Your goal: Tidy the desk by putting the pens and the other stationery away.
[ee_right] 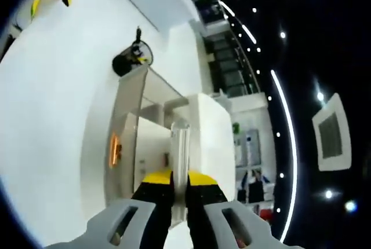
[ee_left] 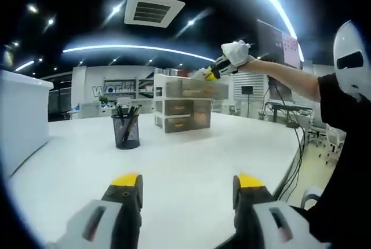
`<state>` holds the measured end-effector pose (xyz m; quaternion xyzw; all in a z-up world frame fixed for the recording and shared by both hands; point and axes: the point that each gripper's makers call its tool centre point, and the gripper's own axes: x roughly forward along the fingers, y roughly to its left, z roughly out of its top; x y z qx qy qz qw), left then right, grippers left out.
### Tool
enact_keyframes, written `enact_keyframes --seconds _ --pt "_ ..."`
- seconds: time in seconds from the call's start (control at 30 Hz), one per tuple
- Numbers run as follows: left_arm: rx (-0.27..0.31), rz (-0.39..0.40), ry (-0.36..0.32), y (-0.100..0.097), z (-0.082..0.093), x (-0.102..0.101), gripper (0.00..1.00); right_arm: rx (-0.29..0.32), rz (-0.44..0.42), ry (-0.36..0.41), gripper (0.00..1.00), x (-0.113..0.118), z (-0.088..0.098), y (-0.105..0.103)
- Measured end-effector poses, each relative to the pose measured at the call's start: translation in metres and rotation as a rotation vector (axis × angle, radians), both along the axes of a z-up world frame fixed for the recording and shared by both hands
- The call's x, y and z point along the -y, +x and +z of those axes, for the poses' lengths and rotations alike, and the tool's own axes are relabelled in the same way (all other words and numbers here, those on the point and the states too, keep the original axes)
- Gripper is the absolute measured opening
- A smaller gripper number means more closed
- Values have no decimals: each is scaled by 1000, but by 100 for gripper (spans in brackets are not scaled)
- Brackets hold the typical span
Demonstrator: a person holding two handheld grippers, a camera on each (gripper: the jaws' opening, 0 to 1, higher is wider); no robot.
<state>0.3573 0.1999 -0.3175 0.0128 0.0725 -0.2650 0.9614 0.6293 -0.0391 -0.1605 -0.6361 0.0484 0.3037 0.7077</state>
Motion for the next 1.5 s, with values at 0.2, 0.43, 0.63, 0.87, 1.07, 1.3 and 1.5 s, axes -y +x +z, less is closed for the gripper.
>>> enact_keyframes --seconds 0.2,0.43,0.63,0.87,1.07,1.3,1.5 --pt "-1 4 8 -1 0 -3 63 -14 4 -26 6 -8 -7 4" --pt "-6 9 14 -3 -1 -6 62 -57 -3 -12 6 -14 -14 12" --pt "-10 11 20 -2 -1 -6 62 -67 13 -20 8 -16 -16 14" --pt "-11 3 29 -1 1 -3 62 -100 20 44 9 -15 -9 7" --pt "-9 -11 28 -1 3 3 62 -125 11 144 18 -10 3 -4" --pt "-8 -29 33 -2 5 12 62 -137 23 236 17 -2 13 -22" --pt "-6 -39 33 -3 7 18 62 -136 31 328 20 6 21 -39"
